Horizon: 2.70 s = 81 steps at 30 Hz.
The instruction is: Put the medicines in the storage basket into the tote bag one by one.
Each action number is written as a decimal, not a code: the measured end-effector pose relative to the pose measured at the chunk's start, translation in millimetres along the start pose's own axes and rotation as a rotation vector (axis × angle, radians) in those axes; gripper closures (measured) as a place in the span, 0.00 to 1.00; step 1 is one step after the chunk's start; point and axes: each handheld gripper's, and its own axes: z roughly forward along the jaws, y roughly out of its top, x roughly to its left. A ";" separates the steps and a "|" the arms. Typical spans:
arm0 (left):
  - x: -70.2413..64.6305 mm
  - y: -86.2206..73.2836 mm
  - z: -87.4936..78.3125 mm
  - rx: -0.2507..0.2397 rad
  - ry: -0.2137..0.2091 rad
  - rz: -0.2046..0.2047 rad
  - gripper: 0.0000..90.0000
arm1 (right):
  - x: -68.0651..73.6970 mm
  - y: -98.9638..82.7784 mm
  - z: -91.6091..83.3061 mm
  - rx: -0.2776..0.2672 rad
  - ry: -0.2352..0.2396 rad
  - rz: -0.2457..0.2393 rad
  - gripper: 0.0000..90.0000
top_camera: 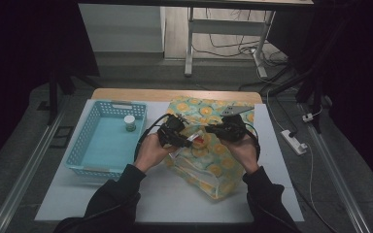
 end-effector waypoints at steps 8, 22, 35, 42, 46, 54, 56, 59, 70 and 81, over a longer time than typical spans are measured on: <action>2.5 15.2 10.3 -0.004 0.035 -0.007 0.80 | 0.0 0.1 0.0 -0.002 -0.001 0.000 1.00; 14.3 26.1 22.0 -0.006 0.056 -0.050 0.80 | -0.2 0.3 0.5 -0.004 -0.002 0.001 1.00; 21.2 33.0 27.9 -0.017 0.090 -0.051 0.80 | 0.5 0.6 1.3 -0.006 -0.007 0.005 1.00; 30.4 32.0 37.6 -0.027 0.124 -0.069 0.80 | 1.1 0.5 3.4 0.001 -0.007 0.004 1.00; 33.4 31.0 42.6 -0.032 0.147 -0.068 0.80 | 0.9 -0.1 5.0 0.007 -0.010 0.007 1.00; 37.9 27.5 50.3 -0.038 0.183 -0.058 0.80 | 1.4 -0.8 7.6 0.013 -0.018 0.008 1.00; 38.3 26.2 52.3 -0.040 0.191 -0.044 0.79 | 1.8 -0.9 8.1 0.014 -0.018 0.011 1.00; 37.1 24.8 52.3 -0.050 0.208 -0.020 0.74 | 1.8 -1.2 8.8 0.015 -0.021 0.009 1.00; 31.7 17.5 30.5 -0.051 0.175 -0.007 0.50 | 1.7 -1.5 9.0 0.010 -0.015 0.016 1.00; 28.4 5.7 3.4 -0.084 0.081 -0.026 0.25 | 1.3 -1.6 8.3 0.011 -0.013 0.015 1.00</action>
